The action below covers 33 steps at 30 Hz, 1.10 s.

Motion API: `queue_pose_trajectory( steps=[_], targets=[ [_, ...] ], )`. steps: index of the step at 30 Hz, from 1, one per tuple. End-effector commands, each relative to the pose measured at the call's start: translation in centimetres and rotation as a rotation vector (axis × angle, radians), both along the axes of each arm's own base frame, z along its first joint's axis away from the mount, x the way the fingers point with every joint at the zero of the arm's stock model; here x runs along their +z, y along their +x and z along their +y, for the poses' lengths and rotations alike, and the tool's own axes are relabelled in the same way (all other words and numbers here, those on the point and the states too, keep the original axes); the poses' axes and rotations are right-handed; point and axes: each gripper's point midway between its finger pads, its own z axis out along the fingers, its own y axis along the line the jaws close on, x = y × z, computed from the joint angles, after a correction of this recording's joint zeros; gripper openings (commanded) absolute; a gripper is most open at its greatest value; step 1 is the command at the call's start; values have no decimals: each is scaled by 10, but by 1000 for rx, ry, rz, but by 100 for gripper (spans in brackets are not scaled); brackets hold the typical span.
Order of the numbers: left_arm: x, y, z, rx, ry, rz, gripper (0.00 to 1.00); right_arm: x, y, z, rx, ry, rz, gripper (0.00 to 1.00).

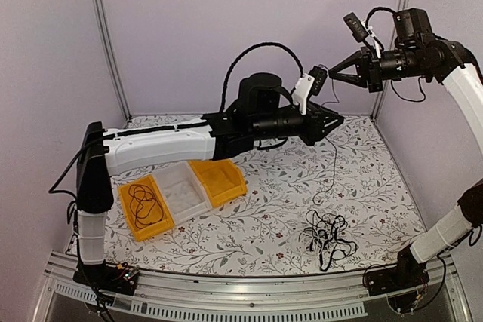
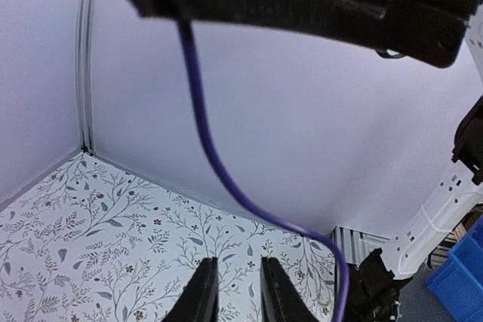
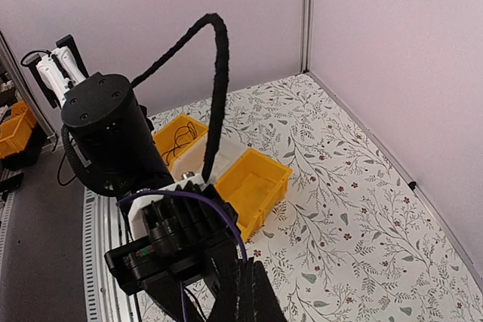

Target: Untangle the cables

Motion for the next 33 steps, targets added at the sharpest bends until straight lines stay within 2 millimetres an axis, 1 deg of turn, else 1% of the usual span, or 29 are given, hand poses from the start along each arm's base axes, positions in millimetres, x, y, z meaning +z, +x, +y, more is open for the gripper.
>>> queue_pose_trajectory(
  steps=[1, 4, 5, 8, 11, 13, 17, 19, 21, 24, 26, 28, 31, 33],
  targets=[
    [25, -9, 4, -24, -57, -33, 17, 5, -5, 1, 2, 23, -4, 0],
    [24, -8, 9, -12, -57, -25, 2, 4, 2, -1, -34, 23, -4, 0],
    [24, -8, 12, -2, -56, -21, 0, 5, 5, -1, -49, 20, -11, 0],
    [24, -7, 26, 29, -54, -7, 0, 2, 25, -10, -140, 0, -24, 0],
    [28, -7, 49, 74, -56, 2, 0, -7, 51, -29, -268, -18, -14, 0],
    [35, -8, 66, 111, -63, -2, 0, -19, 64, -38, -326, -41, 3, 0],
    [46, -12, 95, 167, -77, -5, 0, -50, 77, -44, -390, -95, 53, 0],
    [53, -14, 107, 188, -81, -5, 0, -59, 77, -42, -373, -99, 78, 0],
    [59, -15, 118, 210, -81, -7, 0, -62, 74, -37, -341, -90, 92, 0],
    [60, -17, 131, 236, -66, 4, 0, -66, 67, -29, -288, -60, 131, 1],
    [59, -12, 142, 282, -51, 21, 0, -68, 60, -24, -245, -37, 162, 14],
    [54, -11, 152, 315, -25, 42, 0, -70, 53, -19, -202, -19, 192, 23],
    [41, -7, 169, 375, 14, 88, 0, -78, 45, -17, -177, -10, 226, 30],
    [25, -6, 183, 423, 72, 137, 0, -84, 42, -17, -175, -12, 245, 32]
  ],
)
